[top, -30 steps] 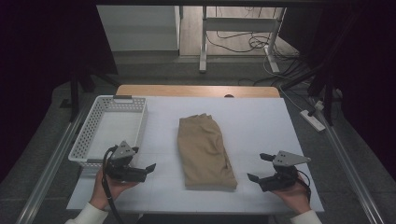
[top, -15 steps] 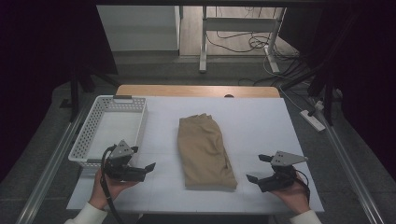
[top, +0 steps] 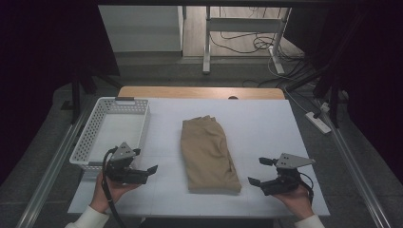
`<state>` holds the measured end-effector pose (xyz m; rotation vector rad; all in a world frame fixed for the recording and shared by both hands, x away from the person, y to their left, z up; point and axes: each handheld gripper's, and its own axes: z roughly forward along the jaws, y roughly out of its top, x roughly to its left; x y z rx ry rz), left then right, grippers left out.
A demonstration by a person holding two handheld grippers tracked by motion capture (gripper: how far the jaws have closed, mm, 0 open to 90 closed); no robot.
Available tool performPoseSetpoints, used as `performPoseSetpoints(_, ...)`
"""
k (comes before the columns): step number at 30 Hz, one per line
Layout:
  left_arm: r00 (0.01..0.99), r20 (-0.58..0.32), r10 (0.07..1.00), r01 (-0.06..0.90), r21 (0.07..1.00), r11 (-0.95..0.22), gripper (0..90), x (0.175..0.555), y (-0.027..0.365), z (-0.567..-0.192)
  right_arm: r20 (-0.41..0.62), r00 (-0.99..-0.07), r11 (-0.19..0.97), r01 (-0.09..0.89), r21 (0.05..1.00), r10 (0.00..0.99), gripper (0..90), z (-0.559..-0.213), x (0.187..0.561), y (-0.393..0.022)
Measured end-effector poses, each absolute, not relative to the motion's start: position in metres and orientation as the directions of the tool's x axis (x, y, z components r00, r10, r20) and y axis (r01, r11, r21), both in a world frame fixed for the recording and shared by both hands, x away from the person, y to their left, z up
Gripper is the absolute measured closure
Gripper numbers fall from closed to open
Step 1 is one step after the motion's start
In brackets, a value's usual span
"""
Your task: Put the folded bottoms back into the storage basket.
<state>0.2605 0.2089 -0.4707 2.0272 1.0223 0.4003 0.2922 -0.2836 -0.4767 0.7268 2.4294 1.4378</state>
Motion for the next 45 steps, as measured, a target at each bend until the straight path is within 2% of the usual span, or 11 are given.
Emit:
performPoseSetpoints(31,0.629,-0.07,0.774,0.519,0.78,-0.351,9.7,0.261,0.205,-0.469,0.017,-0.902,0.463,0.237,0.854,0.431,14.1,-0.469,0.283,-0.246)
performPoseSetpoints(45,0.633,-0.065,0.771,0.52,0.774,-0.362,9.9,0.261,0.202,-0.47,-0.01,-0.926,0.545,0.212,0.811,0.376,14.4,-0.478,0.282,-0.222)
